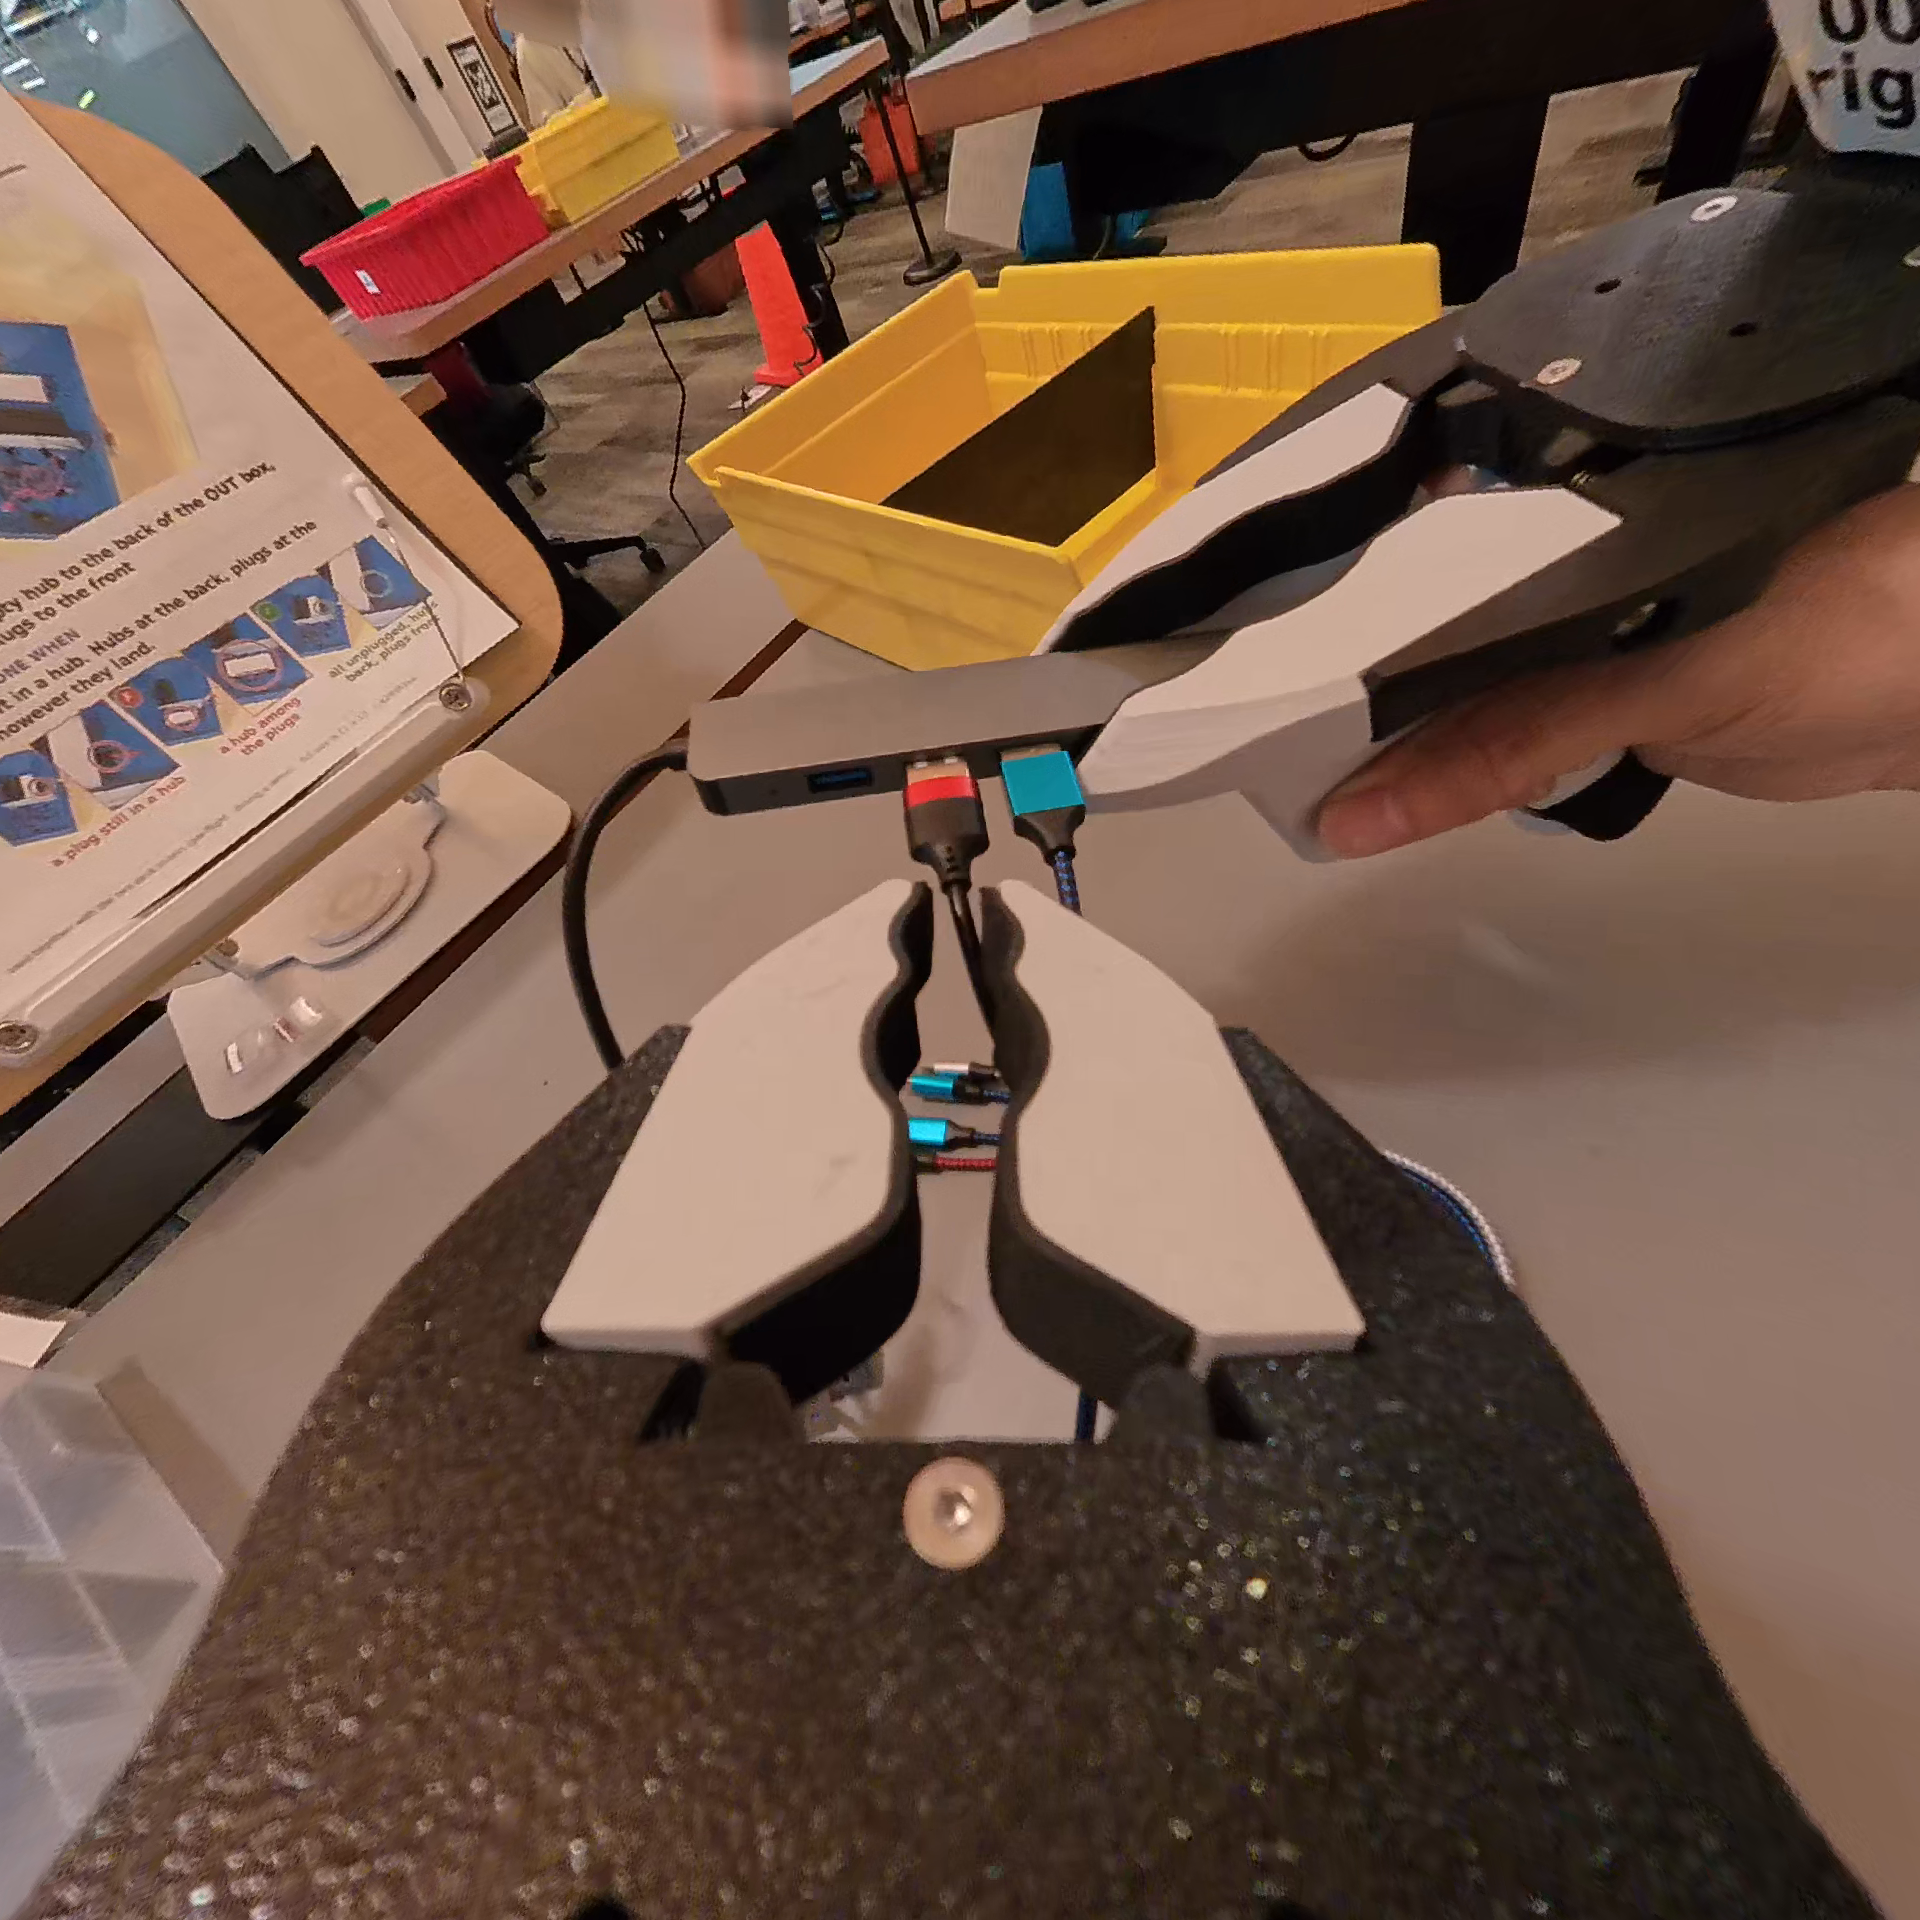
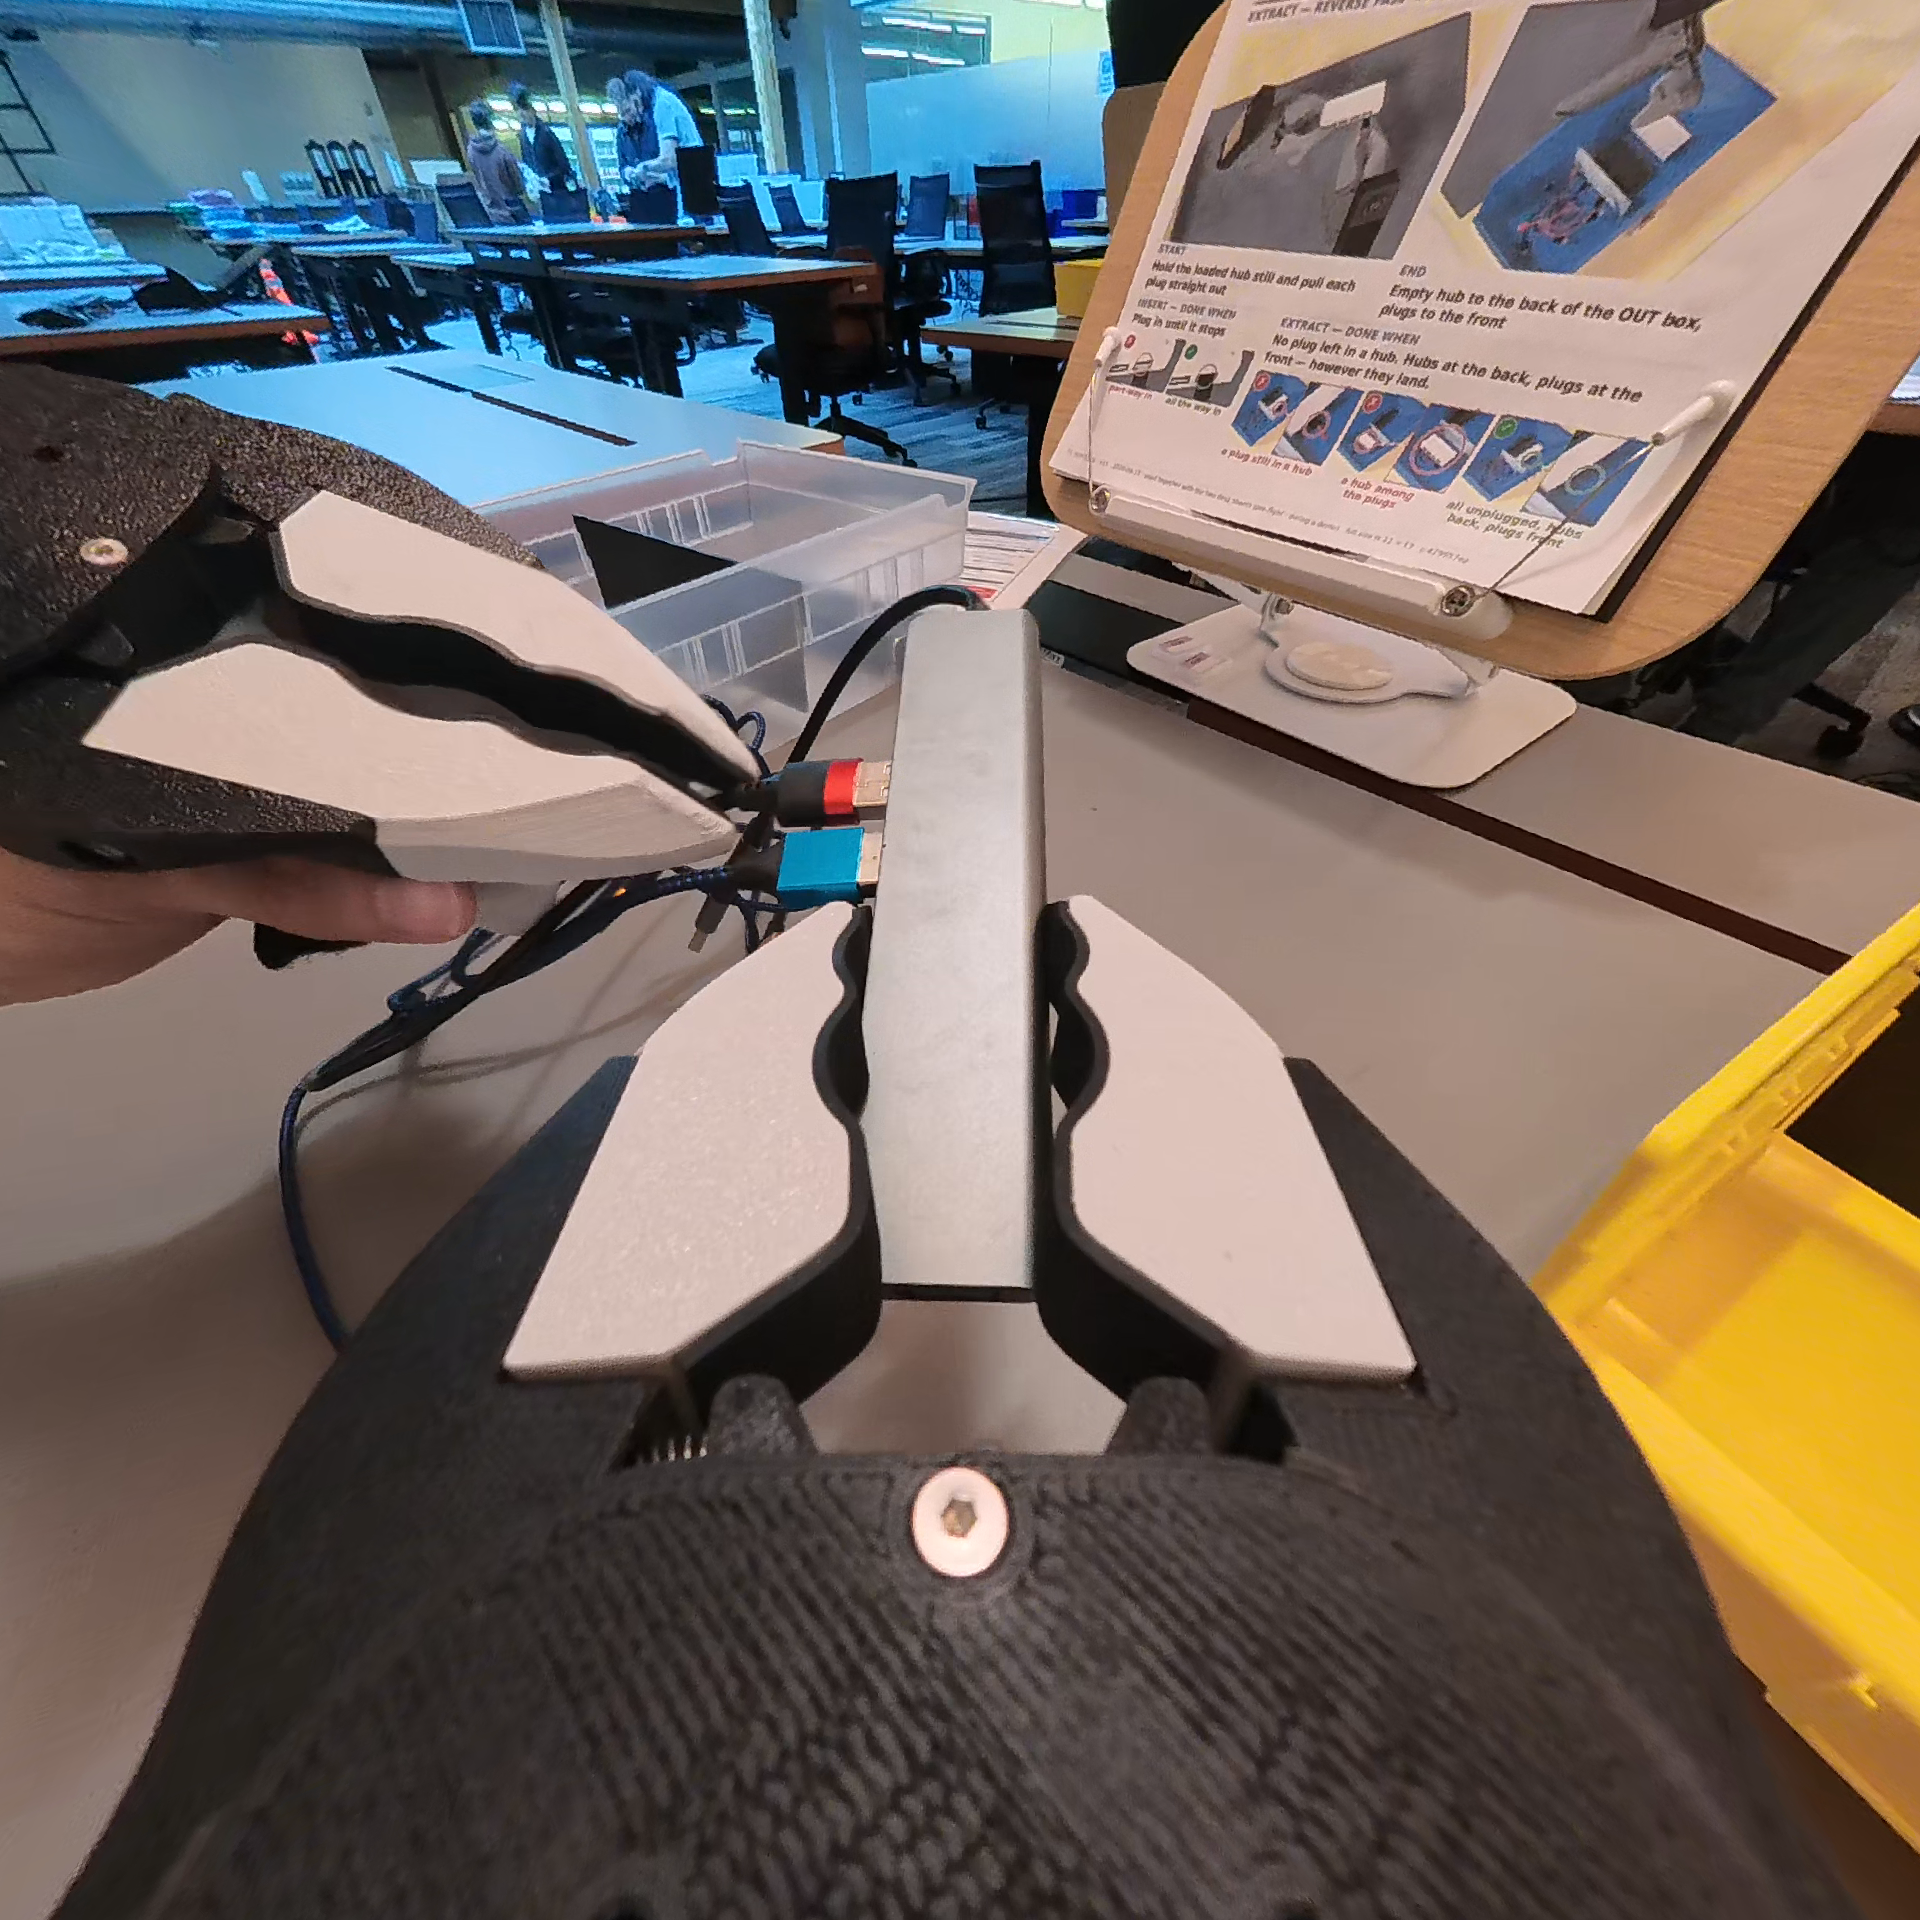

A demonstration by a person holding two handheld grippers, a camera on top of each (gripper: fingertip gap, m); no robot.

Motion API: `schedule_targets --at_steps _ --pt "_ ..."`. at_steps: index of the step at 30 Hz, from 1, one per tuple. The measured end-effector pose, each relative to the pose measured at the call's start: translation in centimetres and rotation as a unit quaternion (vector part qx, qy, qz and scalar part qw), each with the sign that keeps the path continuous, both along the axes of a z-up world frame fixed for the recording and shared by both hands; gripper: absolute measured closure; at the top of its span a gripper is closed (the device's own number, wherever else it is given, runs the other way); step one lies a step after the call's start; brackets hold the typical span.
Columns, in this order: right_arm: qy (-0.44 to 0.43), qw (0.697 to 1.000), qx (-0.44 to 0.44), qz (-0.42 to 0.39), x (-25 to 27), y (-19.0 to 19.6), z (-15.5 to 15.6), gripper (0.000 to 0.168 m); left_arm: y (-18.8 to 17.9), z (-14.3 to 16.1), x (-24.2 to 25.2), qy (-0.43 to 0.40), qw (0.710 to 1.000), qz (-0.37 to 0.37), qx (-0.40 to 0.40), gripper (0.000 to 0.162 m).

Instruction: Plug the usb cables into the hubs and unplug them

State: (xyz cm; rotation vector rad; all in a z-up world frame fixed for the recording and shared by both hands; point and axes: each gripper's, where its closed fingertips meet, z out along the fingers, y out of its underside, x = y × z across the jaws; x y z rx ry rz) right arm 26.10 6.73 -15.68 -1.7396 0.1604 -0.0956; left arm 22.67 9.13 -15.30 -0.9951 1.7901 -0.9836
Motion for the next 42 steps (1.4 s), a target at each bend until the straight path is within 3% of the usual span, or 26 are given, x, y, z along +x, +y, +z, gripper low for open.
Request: schedule_targets --at_steps 14,19,24,42 --pt "0.004 1.000 -0.002 0.008 -0.2 0.2 -0.2 0.135 0.0 0.0 0.0 0.000 1.000 -0.004 -0.022 0.158" --pt "0.008 1.000 0.011 0.025 -0.6 0.2 -0.1 0.135 0.2 0.4 -0.2 -0.014 1.000 0.013 -0.001 0.159" --pt "-0.018 0.999 0.014 0.024 -0.7 0.3 -0.1 0.135 0.3 0.7 -0.2 -0.030 0.997 0.032 0.069 0.159" --pt "-0.079 0.997 0.001 0.014 -0.9 0.5 -0.2 0.134 0.5 1.1 0.0 -0.032 0.995 0.010 0.092 0.159"
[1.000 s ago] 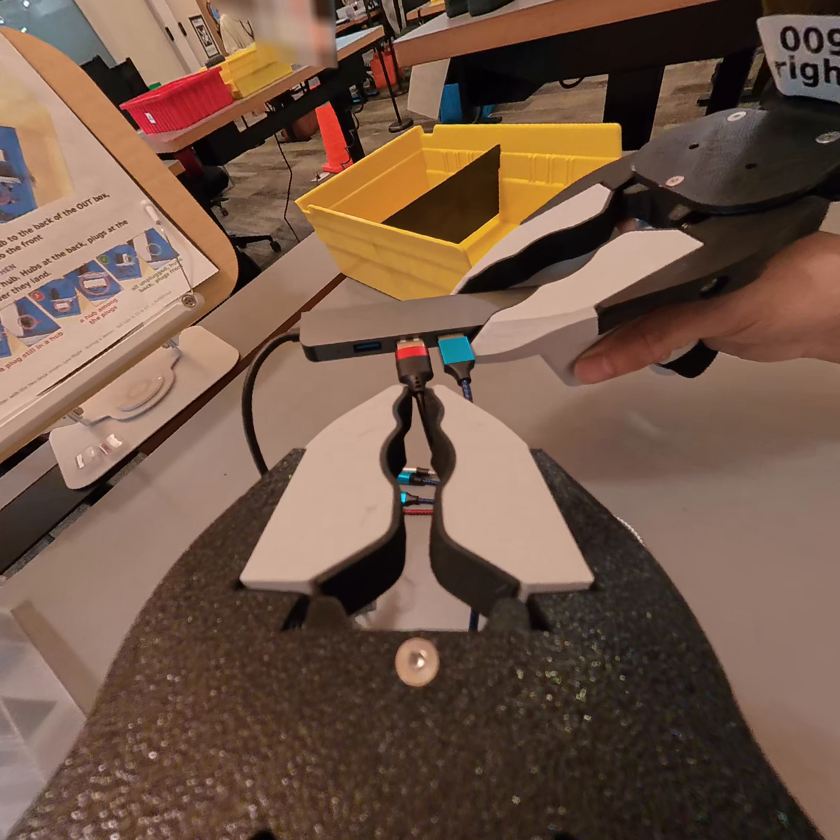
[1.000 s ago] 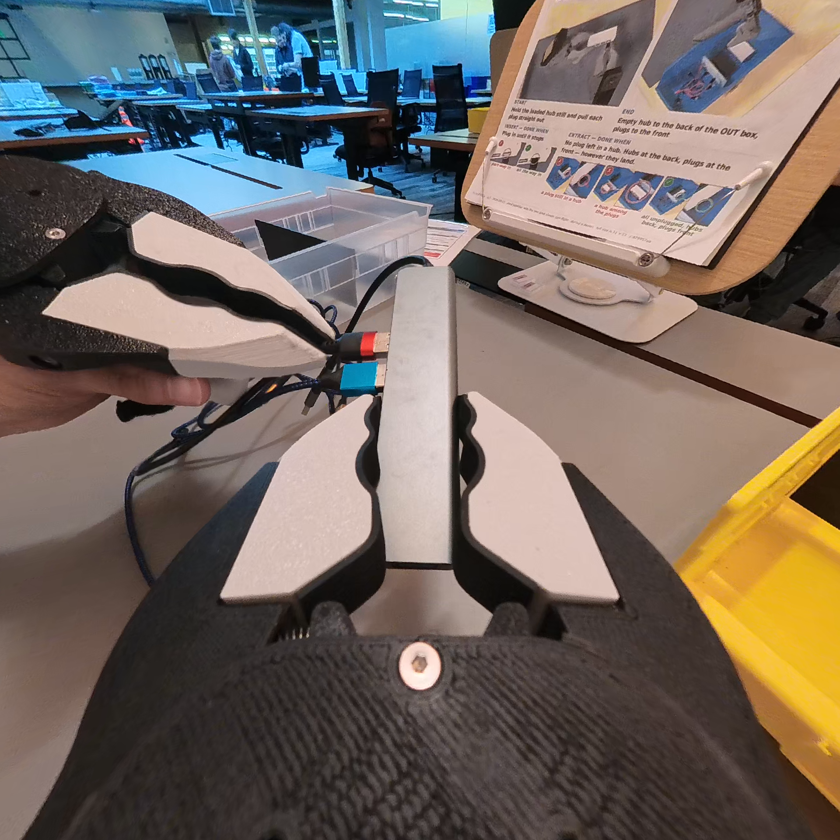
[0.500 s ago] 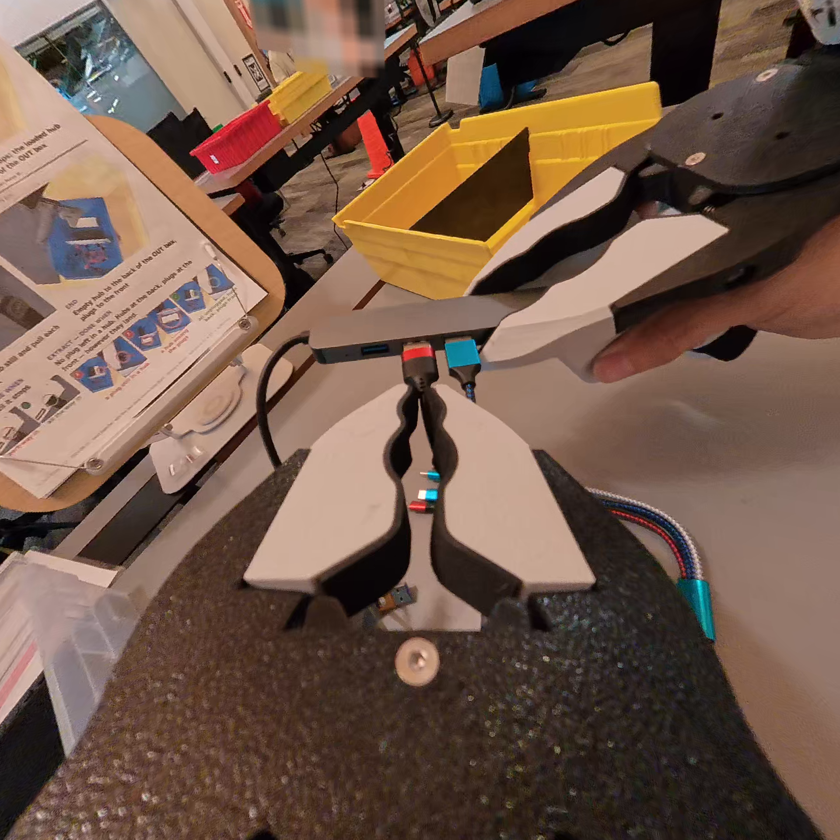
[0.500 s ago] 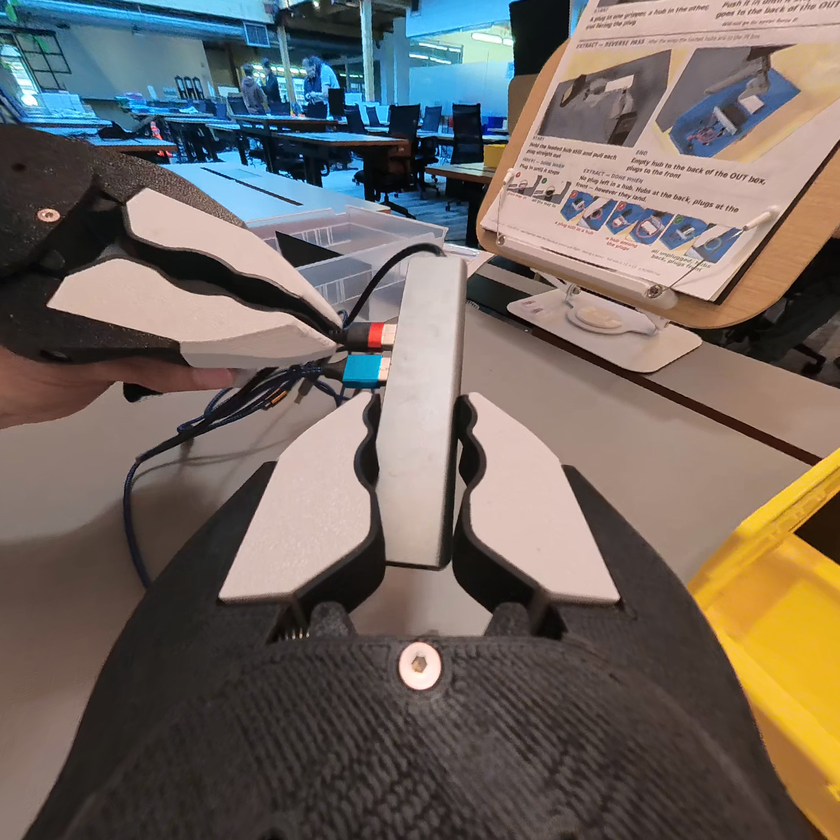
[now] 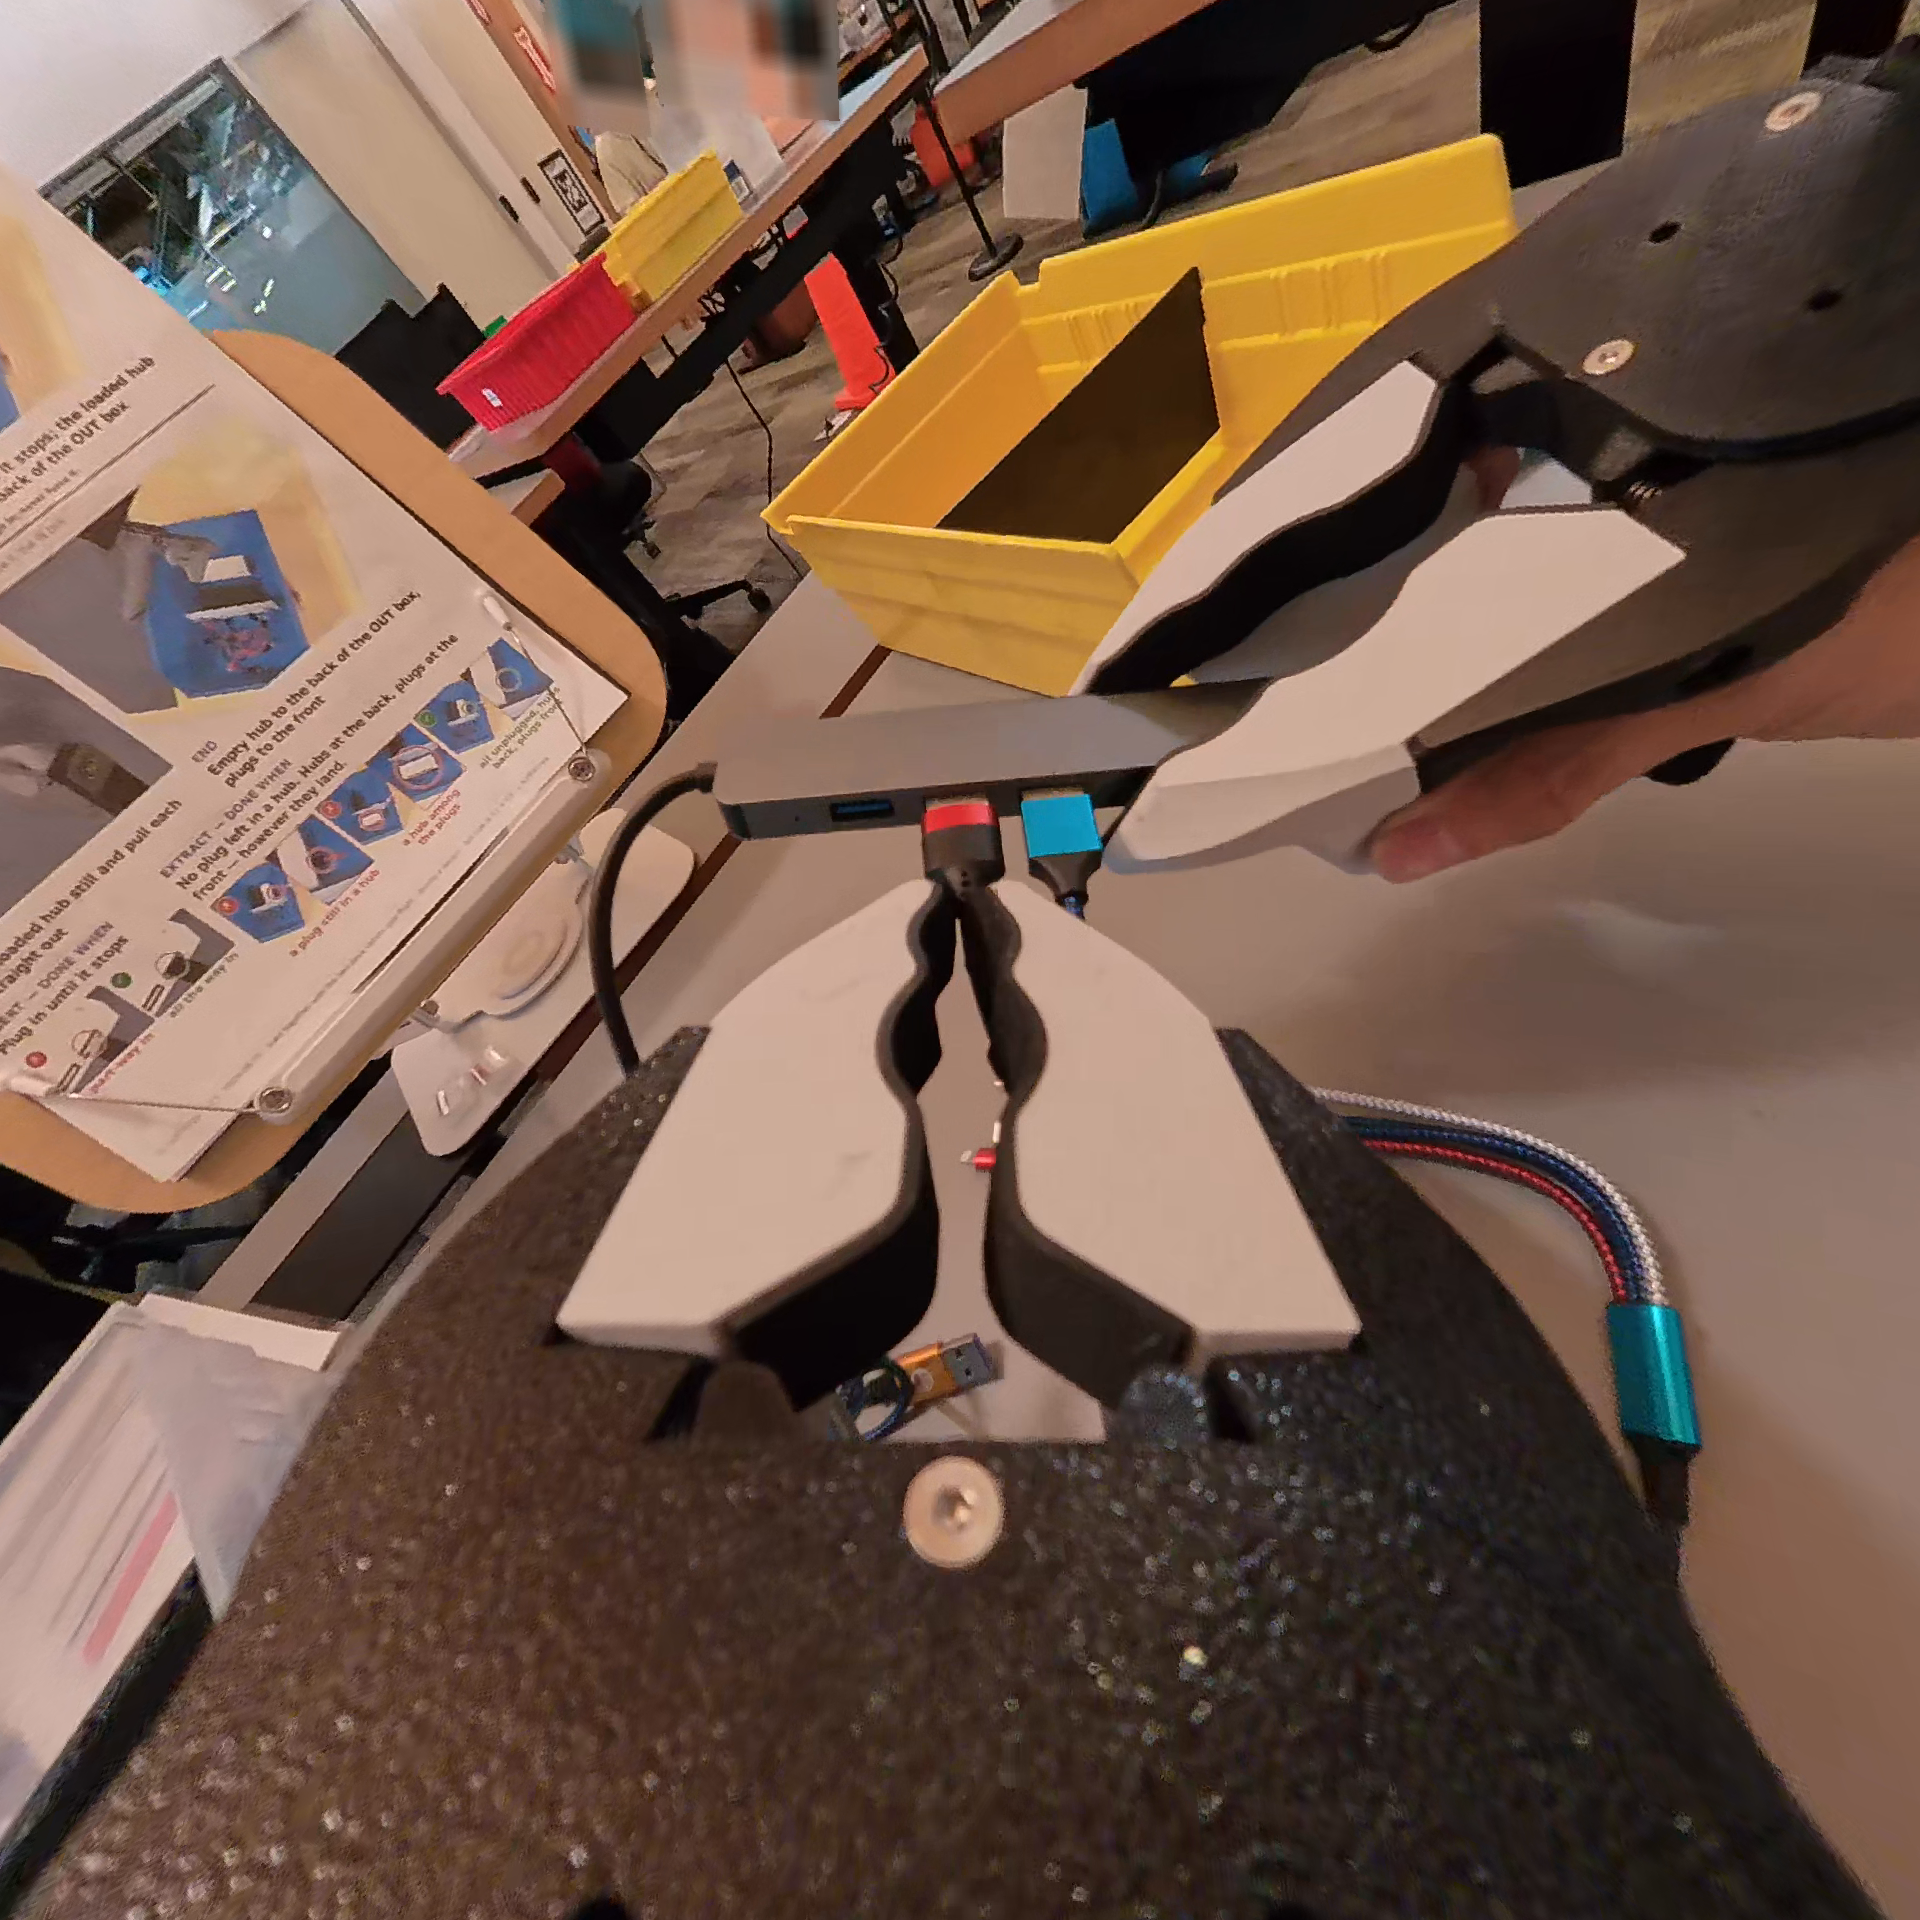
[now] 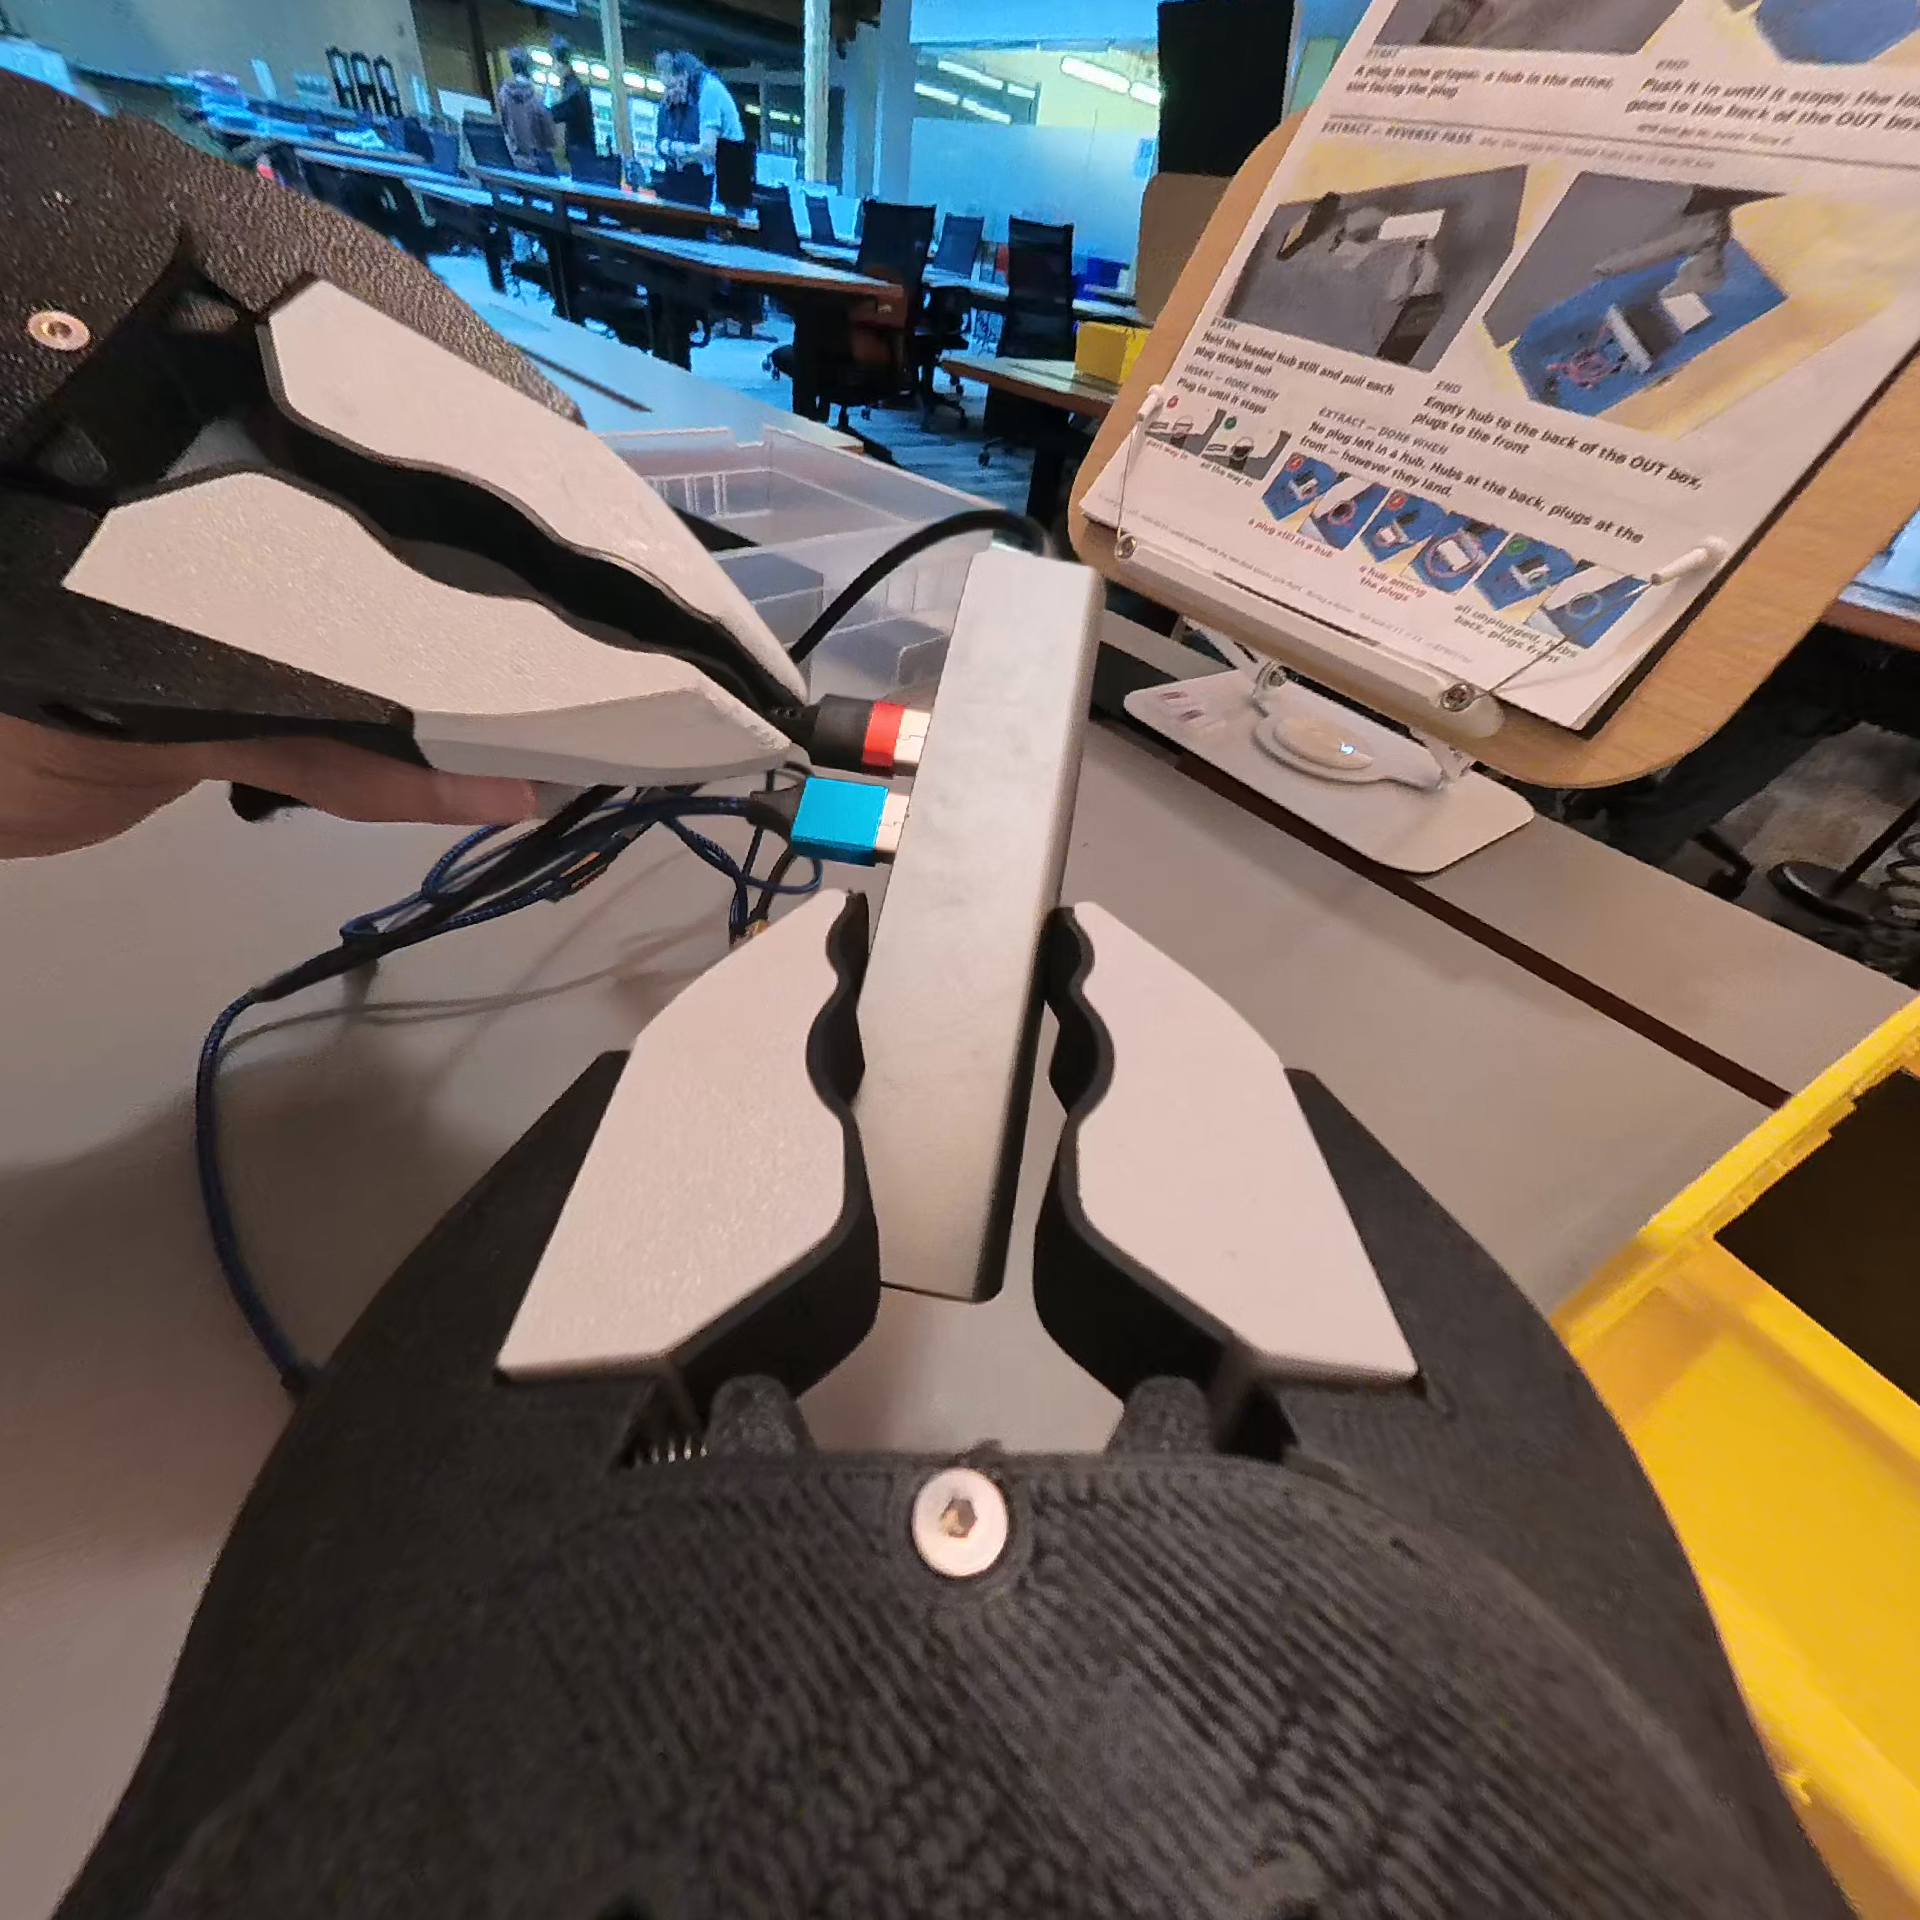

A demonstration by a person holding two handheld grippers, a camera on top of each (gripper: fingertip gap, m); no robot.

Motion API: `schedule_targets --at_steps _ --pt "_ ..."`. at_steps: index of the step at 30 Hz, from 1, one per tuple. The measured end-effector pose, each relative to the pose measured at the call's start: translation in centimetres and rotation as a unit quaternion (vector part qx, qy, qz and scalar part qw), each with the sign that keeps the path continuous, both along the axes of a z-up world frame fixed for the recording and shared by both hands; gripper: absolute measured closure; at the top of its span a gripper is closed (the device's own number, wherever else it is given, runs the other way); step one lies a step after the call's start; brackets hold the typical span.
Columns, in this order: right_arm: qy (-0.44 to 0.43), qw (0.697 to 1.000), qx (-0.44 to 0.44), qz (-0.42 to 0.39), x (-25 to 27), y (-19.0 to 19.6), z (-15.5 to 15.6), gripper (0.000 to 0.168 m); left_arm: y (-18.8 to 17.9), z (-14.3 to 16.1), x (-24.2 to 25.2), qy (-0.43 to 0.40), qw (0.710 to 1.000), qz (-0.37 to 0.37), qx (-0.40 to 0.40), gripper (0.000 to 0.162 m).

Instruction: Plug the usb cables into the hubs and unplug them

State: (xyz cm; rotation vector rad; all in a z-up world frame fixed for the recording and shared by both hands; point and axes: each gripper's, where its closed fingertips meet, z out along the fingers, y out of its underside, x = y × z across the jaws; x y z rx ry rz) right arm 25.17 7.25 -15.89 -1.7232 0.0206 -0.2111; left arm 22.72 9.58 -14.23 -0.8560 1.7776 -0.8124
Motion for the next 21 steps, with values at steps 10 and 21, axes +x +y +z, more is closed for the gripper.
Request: schedule_targets --at_steps 10,21 --pt "0.013 1.000 0.022 -0.016 0.1 0.3 0.3 0.134 0.1 0.5 0.2 -0.020 1.000 -0.003 0.006 0.158" --pt "-0.039 0.996 0.079 -0.016 -0.5 -0.4 3.3 0.135 -0.6 2.1 -0.7 -0.147 0.989 -0.025 0.004 0.156"
